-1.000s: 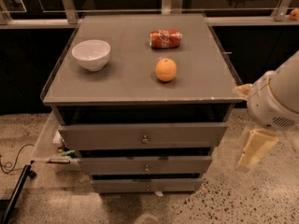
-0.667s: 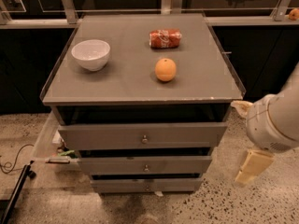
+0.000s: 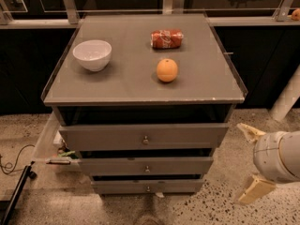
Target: Open bottom drawer
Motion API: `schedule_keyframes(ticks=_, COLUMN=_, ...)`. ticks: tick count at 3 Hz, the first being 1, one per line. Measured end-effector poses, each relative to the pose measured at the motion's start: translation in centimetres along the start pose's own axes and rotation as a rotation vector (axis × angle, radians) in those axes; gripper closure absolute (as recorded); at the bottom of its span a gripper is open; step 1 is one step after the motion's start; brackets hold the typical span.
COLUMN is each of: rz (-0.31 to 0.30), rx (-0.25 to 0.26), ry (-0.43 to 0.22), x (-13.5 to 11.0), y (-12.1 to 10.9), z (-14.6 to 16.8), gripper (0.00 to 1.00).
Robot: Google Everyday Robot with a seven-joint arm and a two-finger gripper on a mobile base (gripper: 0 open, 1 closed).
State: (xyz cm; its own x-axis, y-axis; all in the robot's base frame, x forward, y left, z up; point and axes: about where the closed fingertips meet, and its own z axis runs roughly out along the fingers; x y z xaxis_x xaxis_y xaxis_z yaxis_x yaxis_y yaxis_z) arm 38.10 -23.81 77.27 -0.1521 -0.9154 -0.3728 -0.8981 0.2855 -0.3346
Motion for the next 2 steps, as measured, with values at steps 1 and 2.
schedule_keyframes(ticks=1, rz=0.000, rx=0.000, ry=0.000, x=0.0, y=0.0, z=0.0, gripper=0.00)
schedule_keyframes(ticks=2, rz=0.020, rx=-0.022, ry=0.011, x=0.8, y=1.2, z=2.3, gripper=0.00)
